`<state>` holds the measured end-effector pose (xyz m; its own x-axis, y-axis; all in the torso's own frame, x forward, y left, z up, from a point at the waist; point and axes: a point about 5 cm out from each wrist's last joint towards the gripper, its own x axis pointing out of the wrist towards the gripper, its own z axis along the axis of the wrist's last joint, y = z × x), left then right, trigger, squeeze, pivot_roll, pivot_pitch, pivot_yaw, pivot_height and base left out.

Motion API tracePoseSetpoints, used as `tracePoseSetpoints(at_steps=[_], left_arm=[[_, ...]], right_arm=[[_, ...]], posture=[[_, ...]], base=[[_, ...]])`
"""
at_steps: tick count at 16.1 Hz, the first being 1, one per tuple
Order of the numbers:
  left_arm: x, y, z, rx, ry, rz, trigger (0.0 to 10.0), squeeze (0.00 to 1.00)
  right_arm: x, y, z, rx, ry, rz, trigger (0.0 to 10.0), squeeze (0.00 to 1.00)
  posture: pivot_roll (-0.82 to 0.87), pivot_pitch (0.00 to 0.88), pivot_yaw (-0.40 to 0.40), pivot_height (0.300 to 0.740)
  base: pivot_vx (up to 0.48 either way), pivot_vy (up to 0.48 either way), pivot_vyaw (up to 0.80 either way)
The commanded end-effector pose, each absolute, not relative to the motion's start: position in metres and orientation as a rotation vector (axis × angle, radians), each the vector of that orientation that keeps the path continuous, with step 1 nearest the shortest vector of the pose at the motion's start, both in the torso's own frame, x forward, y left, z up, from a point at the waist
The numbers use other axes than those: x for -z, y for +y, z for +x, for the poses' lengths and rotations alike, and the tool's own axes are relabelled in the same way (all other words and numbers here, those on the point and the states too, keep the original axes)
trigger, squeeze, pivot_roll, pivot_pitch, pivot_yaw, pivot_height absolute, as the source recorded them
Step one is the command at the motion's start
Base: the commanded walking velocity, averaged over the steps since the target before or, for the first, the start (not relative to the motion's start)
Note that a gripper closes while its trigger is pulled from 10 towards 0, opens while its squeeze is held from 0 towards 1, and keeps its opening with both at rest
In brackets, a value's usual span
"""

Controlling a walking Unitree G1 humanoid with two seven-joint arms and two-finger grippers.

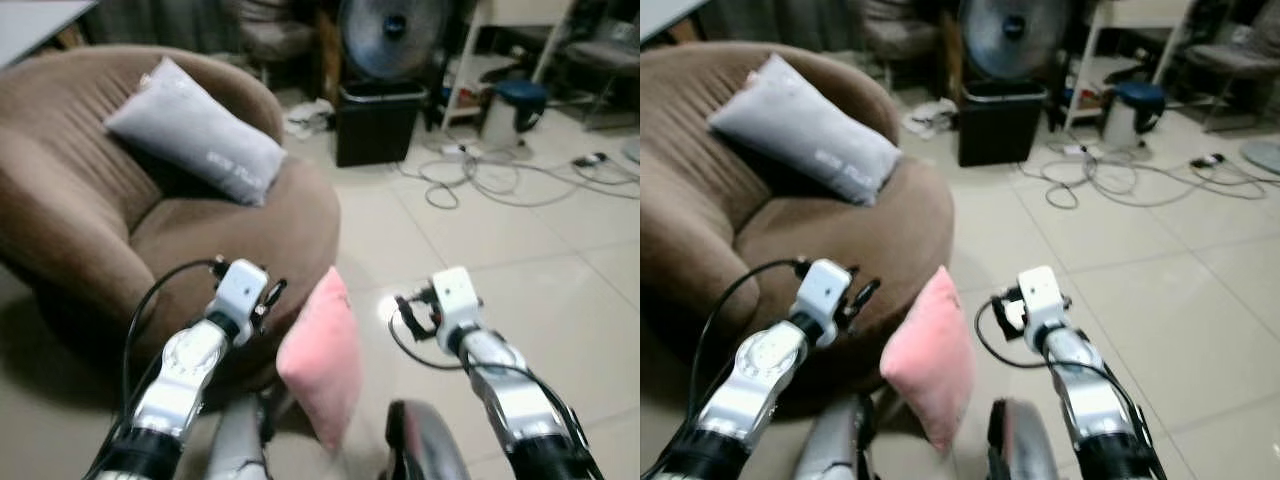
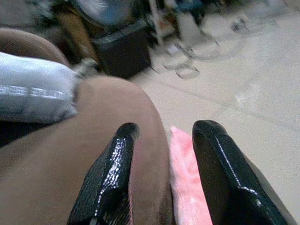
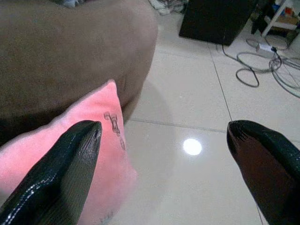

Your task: Move the pillow to the sofa from floor

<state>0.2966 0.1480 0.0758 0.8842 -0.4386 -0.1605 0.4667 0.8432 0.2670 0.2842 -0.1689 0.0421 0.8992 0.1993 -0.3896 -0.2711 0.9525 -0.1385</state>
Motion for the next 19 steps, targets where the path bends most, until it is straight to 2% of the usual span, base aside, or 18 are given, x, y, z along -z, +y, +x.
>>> tracePoseSetpoints(at_steps=[1, 10, 16, 19], left_arm=[[-0.069, 0.154, 0.294, 0.461, 0.131, 0.306, 10.0, 0.00], [-0.074, 0.150, 0.297, 0.441, 0.094, 0.291, 10.0, 0.00], [-0.079, 0.149, 0.298, 0.440, 0.061, 0.260, 10.0, 0.00], [-0.080, 0.149, 0.297, 0.447, 0.043, 0.268, 10.0, 0.00]], right_arm=[[-0.046, -0.165, 0.288, -0.256, 0.374, -0.192, 10.0, 0.00], [-0.044, -0.165, 0.286, -0.249, 0.388, -0.171, 10.0, 0.00], [-0.044, -0.163, 0.286, -0.253, 0.386, -0.162, 10.0, 0.00], [-0.044, -0.162, 0.286, -0.263, 0.383, -0.173, 10.0, 0.00]], posture=[[0.05, 0.000, -0.002, 0.574], [0.06, 0.000, 0.004, 0.574], [0.06, 0.000, 0.004, 0.574], [0.06, 0.000, 0.004, 0.574]], base=[[0.000, 0.000, 0.00], [0.000, 0.000, 0.00], [0.000, 0.000, -0.80], [0.181, 0.000, -0.14]])
